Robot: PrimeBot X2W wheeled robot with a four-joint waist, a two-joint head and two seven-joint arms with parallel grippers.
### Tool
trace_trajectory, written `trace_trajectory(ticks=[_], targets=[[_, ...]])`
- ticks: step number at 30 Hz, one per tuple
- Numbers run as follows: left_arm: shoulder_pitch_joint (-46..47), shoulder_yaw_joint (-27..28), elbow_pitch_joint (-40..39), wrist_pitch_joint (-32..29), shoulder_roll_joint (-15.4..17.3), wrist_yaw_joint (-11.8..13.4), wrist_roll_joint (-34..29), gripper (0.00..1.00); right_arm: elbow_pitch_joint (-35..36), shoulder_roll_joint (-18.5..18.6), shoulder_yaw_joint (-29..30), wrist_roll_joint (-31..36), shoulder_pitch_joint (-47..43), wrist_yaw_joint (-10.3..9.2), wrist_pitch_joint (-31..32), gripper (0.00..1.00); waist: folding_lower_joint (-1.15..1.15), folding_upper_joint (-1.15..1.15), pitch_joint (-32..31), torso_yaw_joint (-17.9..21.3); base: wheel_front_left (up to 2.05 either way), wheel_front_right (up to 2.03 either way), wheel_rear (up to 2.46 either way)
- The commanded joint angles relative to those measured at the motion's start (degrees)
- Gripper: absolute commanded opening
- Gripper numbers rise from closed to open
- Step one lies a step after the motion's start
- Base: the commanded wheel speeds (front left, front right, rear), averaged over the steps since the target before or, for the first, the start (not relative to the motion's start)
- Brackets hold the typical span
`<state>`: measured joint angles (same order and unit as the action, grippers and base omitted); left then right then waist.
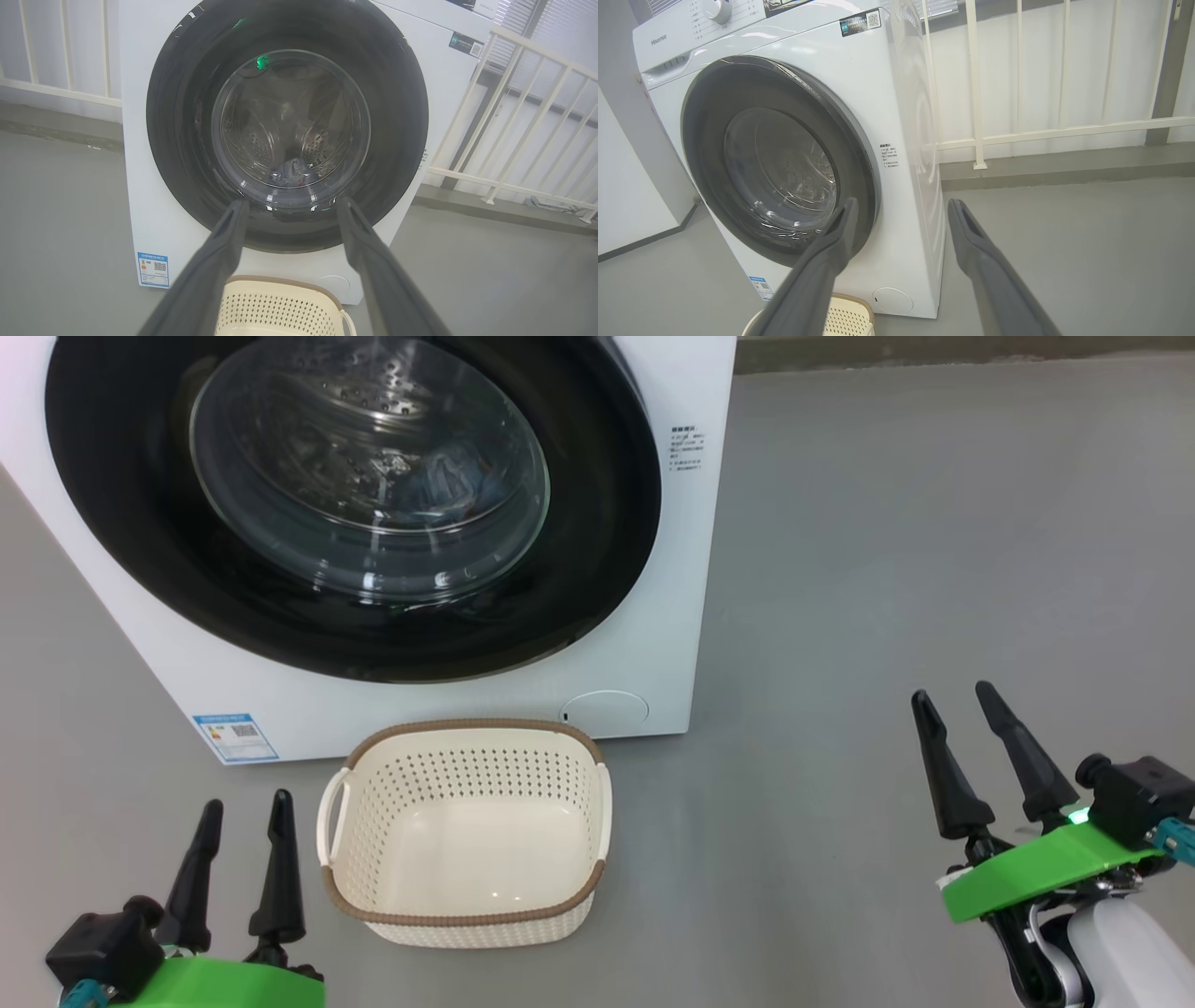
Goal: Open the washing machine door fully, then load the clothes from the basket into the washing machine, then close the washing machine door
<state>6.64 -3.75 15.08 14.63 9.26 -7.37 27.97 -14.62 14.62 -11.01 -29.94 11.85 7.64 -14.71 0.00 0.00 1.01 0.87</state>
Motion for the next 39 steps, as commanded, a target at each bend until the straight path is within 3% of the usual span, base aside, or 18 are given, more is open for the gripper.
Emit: trace_trajectory(ticks=[1,39], targets=[[0.8,1.9,-1.2,0.4,0.9,-0.1,-0.7,1.00,1.1,0.4,-0.6,1.1,-0.2,-0.15,-0.3,1.00,0.00,0.00,-0.3,0.1,0.00,0.00,0.00],[1.1,0.7,-1.0,0.4,1.3,-0.1,2.4,1.00,-0.1,-1.3,-0.3,2.3,-0.5,-0.15,-0.3,1.00,0.00,0.00,0.2,-1.4,0.00,0.00,0.00]])
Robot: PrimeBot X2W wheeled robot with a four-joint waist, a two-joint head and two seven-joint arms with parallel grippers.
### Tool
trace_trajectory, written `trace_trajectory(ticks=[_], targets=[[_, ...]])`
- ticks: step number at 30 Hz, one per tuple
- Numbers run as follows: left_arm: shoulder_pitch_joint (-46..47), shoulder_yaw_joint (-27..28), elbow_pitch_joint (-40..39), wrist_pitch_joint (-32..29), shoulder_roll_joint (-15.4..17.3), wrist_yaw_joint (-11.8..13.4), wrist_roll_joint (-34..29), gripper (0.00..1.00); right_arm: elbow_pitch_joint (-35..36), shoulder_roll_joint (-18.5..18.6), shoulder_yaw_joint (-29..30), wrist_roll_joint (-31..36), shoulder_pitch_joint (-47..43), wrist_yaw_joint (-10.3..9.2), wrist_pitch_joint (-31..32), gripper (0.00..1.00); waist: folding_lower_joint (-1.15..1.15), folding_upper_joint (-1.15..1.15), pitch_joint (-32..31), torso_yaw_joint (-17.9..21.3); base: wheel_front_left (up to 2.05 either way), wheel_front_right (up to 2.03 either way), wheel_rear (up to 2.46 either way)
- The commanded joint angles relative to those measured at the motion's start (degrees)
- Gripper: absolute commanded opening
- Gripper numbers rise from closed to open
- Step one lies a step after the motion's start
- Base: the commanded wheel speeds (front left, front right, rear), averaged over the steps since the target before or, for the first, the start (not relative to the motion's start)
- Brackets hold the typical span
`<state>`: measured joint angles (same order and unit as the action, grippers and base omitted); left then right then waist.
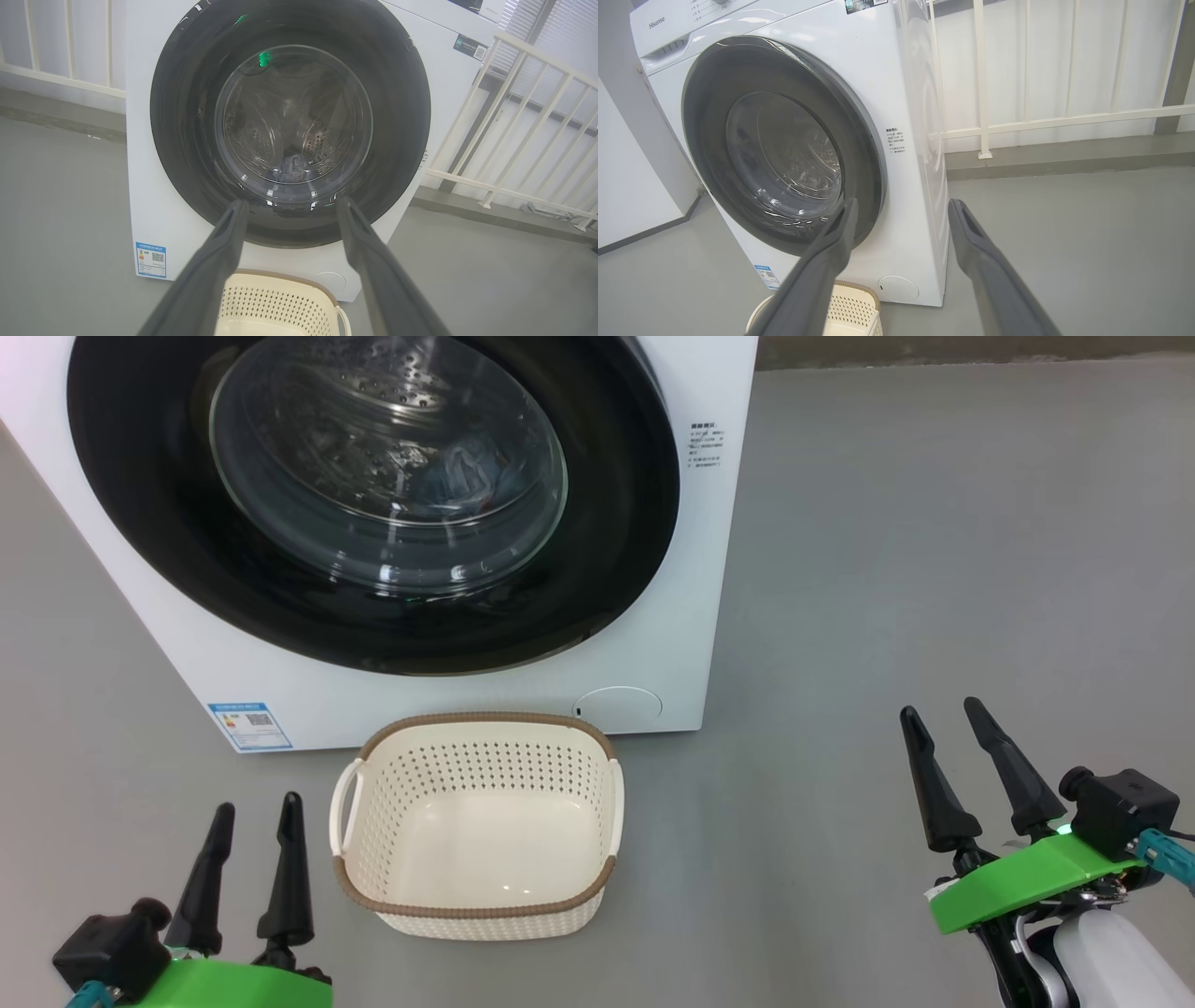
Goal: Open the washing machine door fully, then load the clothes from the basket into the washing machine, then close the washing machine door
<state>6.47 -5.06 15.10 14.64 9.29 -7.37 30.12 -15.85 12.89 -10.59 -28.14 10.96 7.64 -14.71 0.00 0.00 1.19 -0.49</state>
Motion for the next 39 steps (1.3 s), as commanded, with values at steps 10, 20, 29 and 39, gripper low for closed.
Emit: trace_trajectory(ticks=[10,20,29,39], targets=[[1.2,2.0,-0.9,0.4,1.4,-0.1,0.6,1.00,0.8,0.3,-1.0,0.4,0.4,-0.15,-0.3,1.00,0.00,0.00,-0.4,-0.1,0.00,0.00,0.00],[1.2,2.1,-0.5,0.4,1.1,-0.1,1.4,1.00,0.6,0.2,-1.2,0.4,0.5,-0.15,-0.3,1.00,0.00,0.00,-0.6,0.0,0.00,0.00,0.00],[0.0,0.0,1.0,0.0,-0.2,0.0,2.4,0.00,-1.2,-0.5,-0.3,-0.1,-0.1,0.01,0.0,0.00,0.00,0.00,-0.6,0.0,0.00,0.00,0.00],[-1.0,0.6,2.0,-1.6,-1.4,0.0,6.6,0.00,-2.3,-1.9,0.6,-4.7,-1.6,0.00,1.5,0.00,-0.07,0.00,-0.8,0.1,0.00,0.00,0.00]])
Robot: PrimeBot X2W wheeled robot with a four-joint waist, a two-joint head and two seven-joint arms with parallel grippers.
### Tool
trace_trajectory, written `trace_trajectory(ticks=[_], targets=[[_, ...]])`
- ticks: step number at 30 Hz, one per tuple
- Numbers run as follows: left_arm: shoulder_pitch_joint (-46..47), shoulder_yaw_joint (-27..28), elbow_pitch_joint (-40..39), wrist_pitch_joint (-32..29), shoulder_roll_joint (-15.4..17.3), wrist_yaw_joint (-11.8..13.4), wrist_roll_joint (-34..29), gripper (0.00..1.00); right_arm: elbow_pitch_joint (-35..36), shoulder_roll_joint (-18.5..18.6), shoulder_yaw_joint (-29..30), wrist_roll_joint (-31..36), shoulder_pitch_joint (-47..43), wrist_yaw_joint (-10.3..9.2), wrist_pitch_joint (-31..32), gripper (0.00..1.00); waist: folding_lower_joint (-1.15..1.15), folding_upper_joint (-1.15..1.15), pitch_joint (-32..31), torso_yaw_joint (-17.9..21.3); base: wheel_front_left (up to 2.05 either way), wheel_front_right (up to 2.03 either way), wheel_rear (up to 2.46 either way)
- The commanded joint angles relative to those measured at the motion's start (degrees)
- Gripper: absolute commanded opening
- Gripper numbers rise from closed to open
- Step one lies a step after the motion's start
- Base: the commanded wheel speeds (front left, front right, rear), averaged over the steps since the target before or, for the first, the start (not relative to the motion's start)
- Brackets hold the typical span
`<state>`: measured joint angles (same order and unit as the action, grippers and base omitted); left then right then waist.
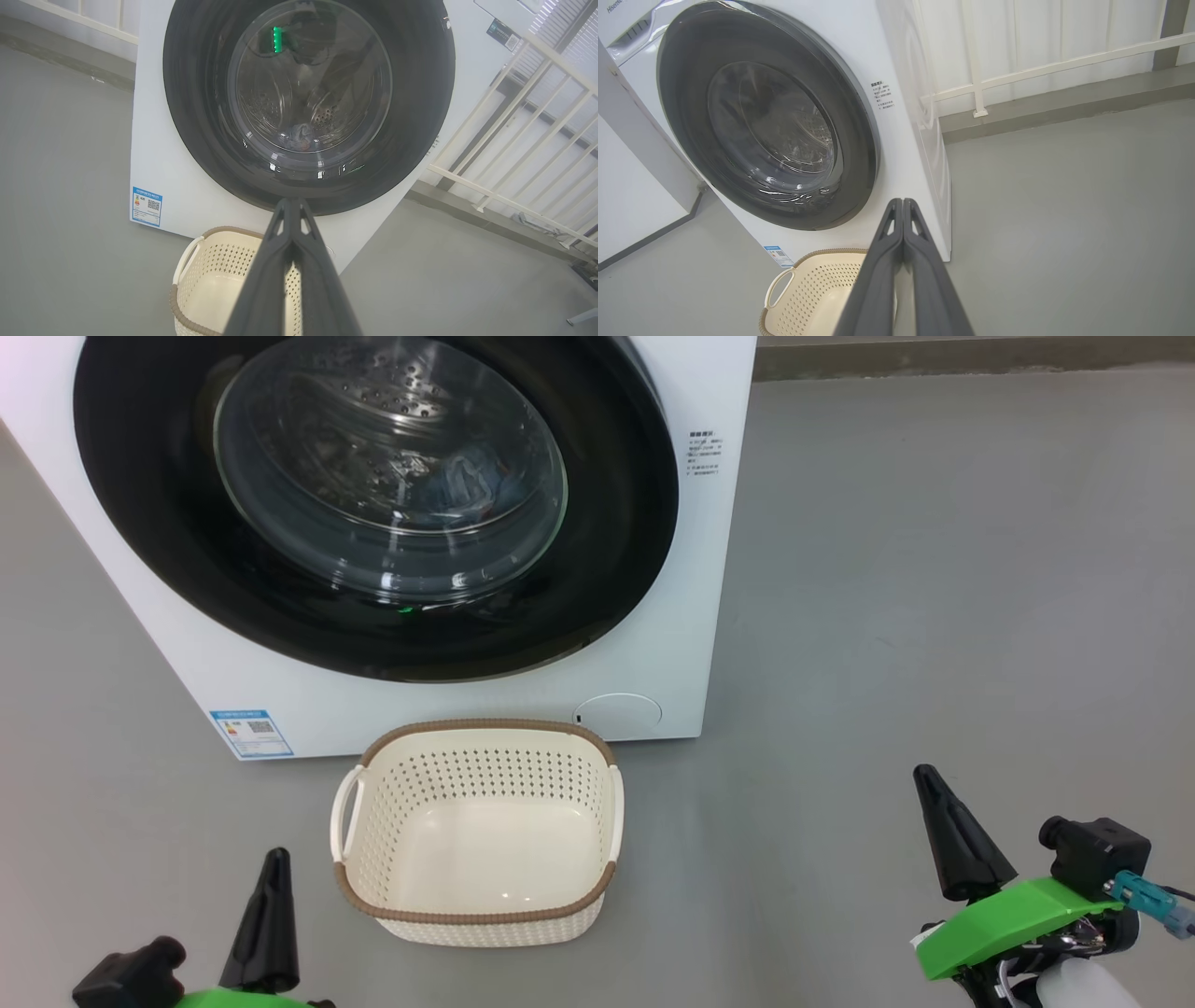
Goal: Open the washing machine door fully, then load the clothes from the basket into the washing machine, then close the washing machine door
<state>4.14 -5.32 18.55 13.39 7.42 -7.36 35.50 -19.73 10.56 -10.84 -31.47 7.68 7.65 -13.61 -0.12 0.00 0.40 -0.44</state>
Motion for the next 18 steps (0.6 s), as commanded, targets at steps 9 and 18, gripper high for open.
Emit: trace_trajectory(ticks=[9,18], targets=[[1.4,1.6,-1.6,-1.6,0.1,0.0,5.0,0.00,1.8,-0.1,1.9,-5.5,1.5,-0.02,1.7,0.00,0.11,0.00,0.1,0.0,0.00,0.00,0.00],[1.5,2.4,-1.8,-3.2,-0.3,0.0,9.3,0.00,2.1,-0.7,3.1,-10.1,1.3,-0.03,3.2,0.00,0.12,0.00,0.1,0.1,0.00,0.00,0.00]])
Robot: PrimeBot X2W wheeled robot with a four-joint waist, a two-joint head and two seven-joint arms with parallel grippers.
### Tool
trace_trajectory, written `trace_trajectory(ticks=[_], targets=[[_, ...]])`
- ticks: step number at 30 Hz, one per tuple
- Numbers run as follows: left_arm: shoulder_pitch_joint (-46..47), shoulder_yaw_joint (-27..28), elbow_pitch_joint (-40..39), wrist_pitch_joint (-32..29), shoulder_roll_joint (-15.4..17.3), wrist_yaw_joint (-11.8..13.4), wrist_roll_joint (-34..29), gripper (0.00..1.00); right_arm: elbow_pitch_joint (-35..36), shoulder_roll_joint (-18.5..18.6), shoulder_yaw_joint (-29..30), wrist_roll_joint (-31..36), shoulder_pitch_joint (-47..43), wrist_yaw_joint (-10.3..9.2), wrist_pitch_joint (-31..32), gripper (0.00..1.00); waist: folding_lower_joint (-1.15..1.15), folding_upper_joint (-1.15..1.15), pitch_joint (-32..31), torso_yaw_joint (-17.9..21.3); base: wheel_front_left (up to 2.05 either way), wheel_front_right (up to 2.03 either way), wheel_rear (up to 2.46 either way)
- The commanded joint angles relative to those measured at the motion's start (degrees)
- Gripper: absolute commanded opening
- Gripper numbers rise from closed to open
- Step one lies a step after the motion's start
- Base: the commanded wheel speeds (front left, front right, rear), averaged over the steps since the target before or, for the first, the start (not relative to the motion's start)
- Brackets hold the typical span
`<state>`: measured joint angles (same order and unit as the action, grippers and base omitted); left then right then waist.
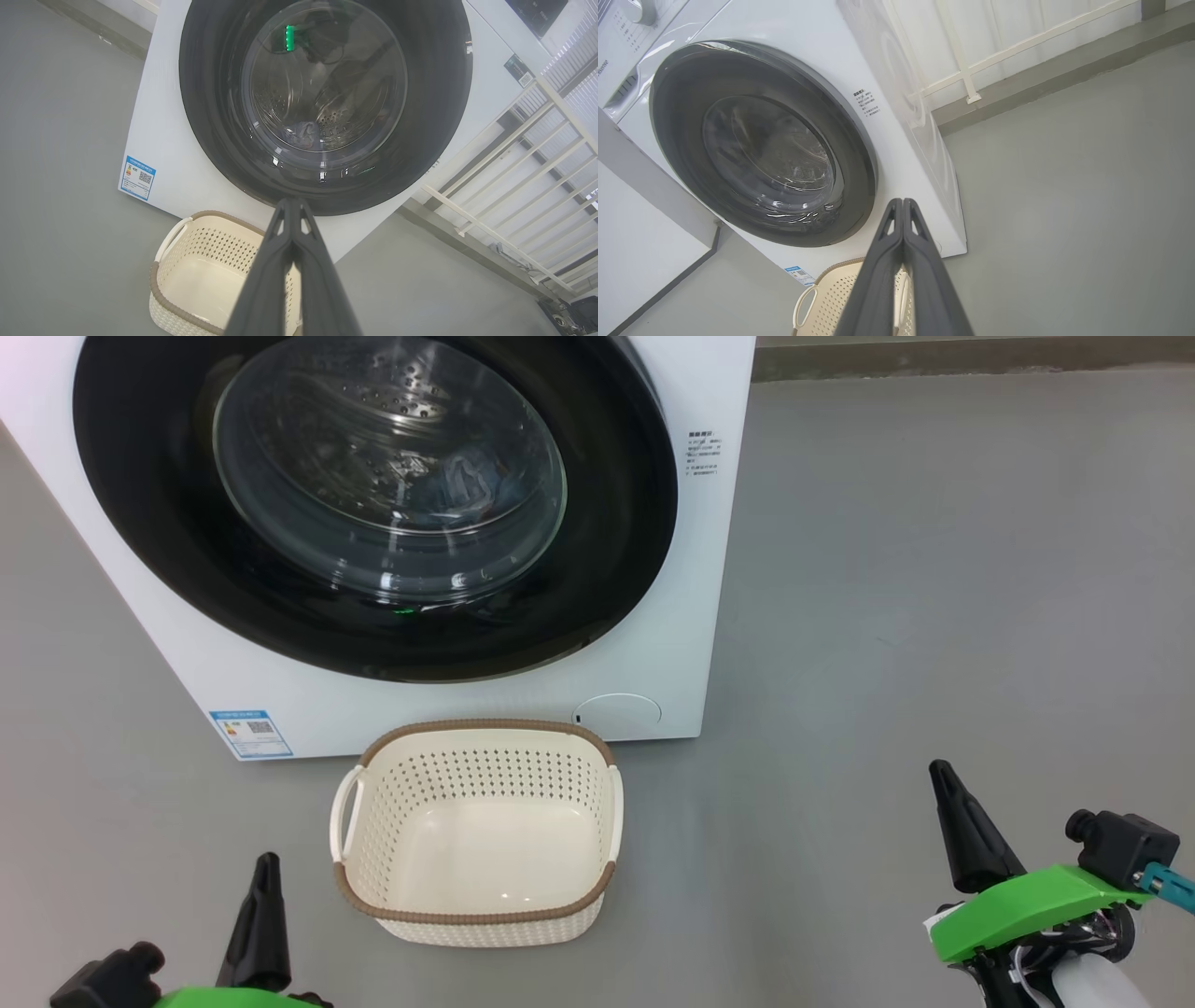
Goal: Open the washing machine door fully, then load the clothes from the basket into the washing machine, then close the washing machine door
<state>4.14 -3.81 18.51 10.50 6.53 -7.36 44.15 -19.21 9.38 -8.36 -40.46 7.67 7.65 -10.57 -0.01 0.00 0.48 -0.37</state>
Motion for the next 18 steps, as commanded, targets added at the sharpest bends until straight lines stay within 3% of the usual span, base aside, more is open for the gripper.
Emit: trace_trajectory(ticks=[1,18], targets=[[1.5,1.0,-1.8,-0.4,0.6,0.0,1.2,0.00,1.7,0.5,0.8,-1.6,1.2,-0.04,0.3,0.00,0.00,0.00,0.0,0.0,0.00,0.00,0.00],[1.6,2.6,-2.3,-3.3,-0.1,0.0,9.3,0.00,2.3,-0.7,3.2,-10.4,0.8,-0.06,3.1,0.00,0.00,0.00,-0.1,0.1,0.00,0.00,0.00]])
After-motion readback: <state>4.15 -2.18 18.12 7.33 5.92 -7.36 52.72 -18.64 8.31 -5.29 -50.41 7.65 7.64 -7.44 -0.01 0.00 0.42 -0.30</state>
